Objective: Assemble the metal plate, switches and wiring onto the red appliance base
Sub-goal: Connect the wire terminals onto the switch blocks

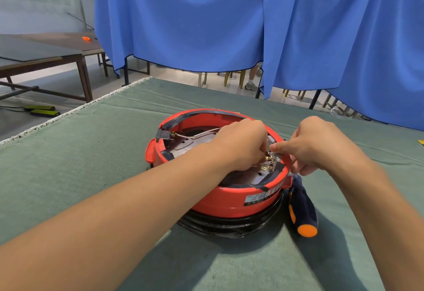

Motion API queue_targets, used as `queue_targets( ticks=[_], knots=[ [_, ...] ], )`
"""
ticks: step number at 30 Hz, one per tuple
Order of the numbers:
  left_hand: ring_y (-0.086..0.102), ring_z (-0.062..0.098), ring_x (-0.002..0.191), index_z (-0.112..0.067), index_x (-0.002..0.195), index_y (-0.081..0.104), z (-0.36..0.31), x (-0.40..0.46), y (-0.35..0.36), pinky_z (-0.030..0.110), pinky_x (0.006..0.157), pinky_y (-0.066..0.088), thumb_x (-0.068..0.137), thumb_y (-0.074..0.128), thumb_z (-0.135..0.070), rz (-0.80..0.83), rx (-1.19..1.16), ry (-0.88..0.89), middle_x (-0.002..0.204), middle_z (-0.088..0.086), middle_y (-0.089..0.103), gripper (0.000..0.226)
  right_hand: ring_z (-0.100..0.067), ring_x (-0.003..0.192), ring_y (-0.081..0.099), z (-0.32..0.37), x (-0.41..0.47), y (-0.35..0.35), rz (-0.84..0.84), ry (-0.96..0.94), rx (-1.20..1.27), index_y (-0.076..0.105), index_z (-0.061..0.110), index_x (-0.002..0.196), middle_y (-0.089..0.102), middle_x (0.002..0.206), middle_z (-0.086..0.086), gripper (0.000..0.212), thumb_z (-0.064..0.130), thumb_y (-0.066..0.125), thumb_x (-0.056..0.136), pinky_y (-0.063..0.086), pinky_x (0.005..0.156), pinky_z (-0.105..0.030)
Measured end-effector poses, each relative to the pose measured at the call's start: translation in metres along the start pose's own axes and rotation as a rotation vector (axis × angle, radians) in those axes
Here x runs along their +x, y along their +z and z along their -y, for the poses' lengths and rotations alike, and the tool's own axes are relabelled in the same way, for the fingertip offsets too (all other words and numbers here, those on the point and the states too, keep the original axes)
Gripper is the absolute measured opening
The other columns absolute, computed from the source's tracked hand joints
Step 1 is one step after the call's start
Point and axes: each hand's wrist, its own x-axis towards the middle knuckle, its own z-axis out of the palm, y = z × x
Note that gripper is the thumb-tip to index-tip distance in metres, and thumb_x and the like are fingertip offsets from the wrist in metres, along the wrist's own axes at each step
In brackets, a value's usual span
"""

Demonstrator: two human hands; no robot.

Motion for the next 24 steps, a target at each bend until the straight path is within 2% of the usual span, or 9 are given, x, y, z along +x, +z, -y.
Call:
queue_targets(
  ticks=[8, 12, 19, 24],
  knots=[
    [0.062, 0.027, 0.084, -0.025, 0.095, 0.075, -0.0027, -0.0019, -0.0008, 0.031, 0.062, 0.04, 0.086, 0.066, -0.021, -0.006, 0.089, 0.033, 0.096, 0.004, 0.07, 0.014, -0.014, 0.045, 0.064, 0.0004, -0.0022, 0.0009, -0.005, 0.001, 0.004, 0.067, 0.005, 0.061, 0.064, 0.045, -0.003, 0.044, 0.044, 0.069, 0.083, 0.048, 0.047, -0.023],
    [0.06, 0.026, 0.081, -0.026, 0.093, 0.075, -0.003, -0.0011, -0.0026, 0.03, 0.062, 0.037, 0.086, 0.066, -0.022, -0.024, 0.115, 0.041, 0.094, 0.002, 0.07, 0.012, -0.014, 0.047, 0.065, 0.0023, -0.0011, 0.0016, -0.021, -0.002, -0.009, 0.067, 0.005, 0.063, 0.065, 0.049, -0.004, 0.044, 0.044, 0.068, 0.083, 0.051, 0.051, -0.025],
    [0.062, 0.029, 0.086, -0.028, 0.095, 0.075, -0.0015, 0.002, -0.0004, 0.03, 0.063, 0.037, 0.085, 0.067, -0.024, -0.026, 0.133, 0.056, 0.095, 0.003, 0.07, 0.014, -0.012, 0.042, 0.062, -0.0016, 0.0042, 0.0024, -0.038, -0.021, -0.032, 0.068, 0.006, 0.06, 0.064, 0.044, -0.002, 0.046, 0.045, 0.07, 0.082, 0.051, 0.052, -0.024],
    [0.062, 0.028, 0.085, -0.026, 0.091, 0.076, -0.0054, 0.0024, 0.0011, 0.03, 0.06, 0.036, 0.084, 0.066, -0.018, -0.024, 0.077, 0.014, 0.091, 0.002, 0.07, 0.015, -0.013, 0.048, 0.066, -0.0048, 0.0042, 0.0026, -0.079, -0.034, -0.031, 0.07, 0.006, 0.06, 0.066, 0.048, -0.002, 0.044, 0.043, 0.072, 0.082, 0.057, 0.059, -0.029]
  ],
)
